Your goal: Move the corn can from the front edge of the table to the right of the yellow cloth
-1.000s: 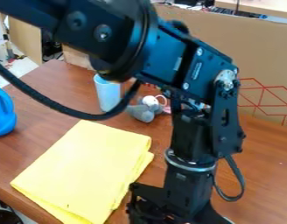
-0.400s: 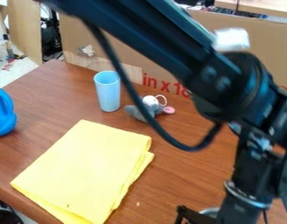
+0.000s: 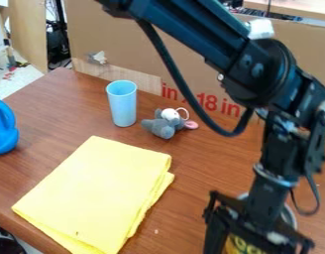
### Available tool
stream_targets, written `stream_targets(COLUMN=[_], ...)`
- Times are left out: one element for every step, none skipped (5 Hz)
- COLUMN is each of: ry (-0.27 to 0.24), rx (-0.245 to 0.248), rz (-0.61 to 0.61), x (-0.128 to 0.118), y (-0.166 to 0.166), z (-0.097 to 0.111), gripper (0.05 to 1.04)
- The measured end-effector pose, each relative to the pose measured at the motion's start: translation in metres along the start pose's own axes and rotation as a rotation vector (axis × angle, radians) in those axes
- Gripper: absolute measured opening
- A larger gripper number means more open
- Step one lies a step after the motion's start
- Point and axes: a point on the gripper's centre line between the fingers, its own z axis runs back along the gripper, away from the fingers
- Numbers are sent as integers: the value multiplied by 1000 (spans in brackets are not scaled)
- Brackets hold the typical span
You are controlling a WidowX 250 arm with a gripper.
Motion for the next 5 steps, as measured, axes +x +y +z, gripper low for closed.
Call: stream_targets(ry=[-122, -185, -217, -255, -303], rx=[-105, -205, -274, -276, -186], rz=[23, 71, 34, -7, -58], x=[35, 62, 79, 92, 102], y=[17, 27, 26, 26, 36], z=[15, 28, 47, 72, 102], gripper=[1001, 1001, 1001, 1001, 1001])
